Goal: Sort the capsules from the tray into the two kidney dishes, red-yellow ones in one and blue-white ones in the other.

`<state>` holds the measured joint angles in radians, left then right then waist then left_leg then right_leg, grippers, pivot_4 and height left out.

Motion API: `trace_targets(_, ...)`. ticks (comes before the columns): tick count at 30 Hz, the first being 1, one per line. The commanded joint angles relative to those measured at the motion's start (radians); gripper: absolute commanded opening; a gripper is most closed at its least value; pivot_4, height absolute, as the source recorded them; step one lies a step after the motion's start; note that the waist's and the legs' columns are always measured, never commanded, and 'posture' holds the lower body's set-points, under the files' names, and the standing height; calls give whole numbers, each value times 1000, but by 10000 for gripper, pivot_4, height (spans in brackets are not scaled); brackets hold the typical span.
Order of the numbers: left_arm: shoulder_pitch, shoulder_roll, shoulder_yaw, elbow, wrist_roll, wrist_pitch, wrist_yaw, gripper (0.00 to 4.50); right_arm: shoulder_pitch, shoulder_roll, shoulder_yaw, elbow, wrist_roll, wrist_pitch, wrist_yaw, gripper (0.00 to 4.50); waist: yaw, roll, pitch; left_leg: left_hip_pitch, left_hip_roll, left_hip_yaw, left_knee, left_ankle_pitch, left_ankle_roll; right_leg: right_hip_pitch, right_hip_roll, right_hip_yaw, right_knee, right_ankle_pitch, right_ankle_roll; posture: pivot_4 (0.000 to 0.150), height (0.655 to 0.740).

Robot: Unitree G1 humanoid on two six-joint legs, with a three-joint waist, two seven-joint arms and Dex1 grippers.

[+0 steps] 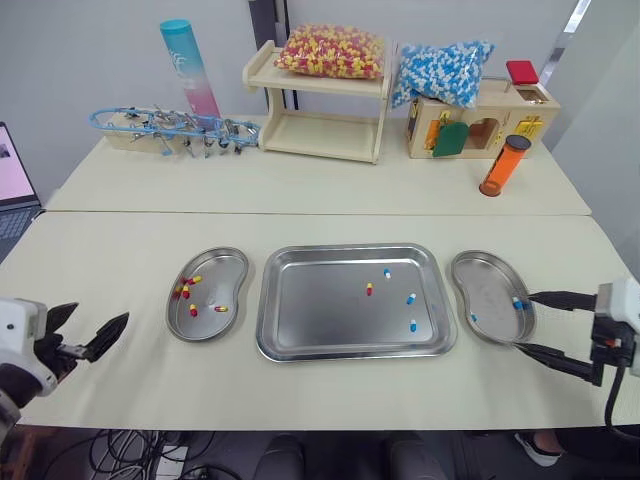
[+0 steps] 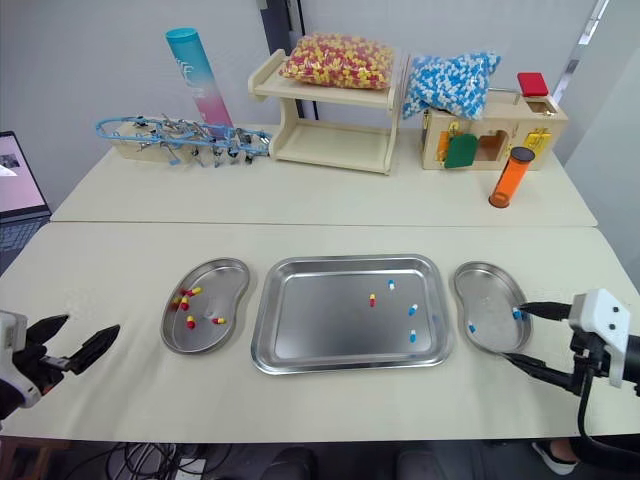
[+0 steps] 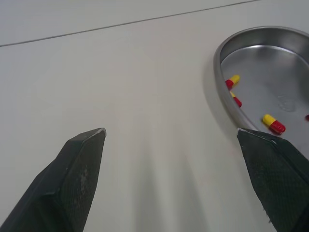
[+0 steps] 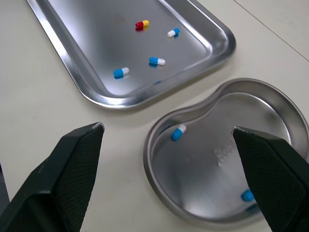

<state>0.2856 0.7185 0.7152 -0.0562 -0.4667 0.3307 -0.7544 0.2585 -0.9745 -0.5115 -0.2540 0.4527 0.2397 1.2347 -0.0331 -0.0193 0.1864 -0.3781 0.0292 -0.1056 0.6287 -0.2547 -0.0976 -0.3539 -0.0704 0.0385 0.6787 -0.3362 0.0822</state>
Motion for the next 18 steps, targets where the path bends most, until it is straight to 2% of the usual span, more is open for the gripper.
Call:
trace_targets(1,49,14,70,-5,2,-34,-11,44894,18,-28,-51,58,-39,-91,43,45000,0,0,0,0,0,0,0,0,0,0,0,0,0,0,0,1500,7400)
trace_targets(10,153,-47,114,-100,-26,-20,19,44894,-55,-60,-6,218,-77,-166,80,45000,1,0,0,0,0,0,0,0,0,0,0,0,0,0,0,1500,7400)
trace_targets(18,185,-40,138,-152,-37,-13,18,44894,-118,-63,49,271,-88,-188,88,45000,1,0,0,0,0,0,0,0,0,0,0,0,0,0,0,1500,7400)
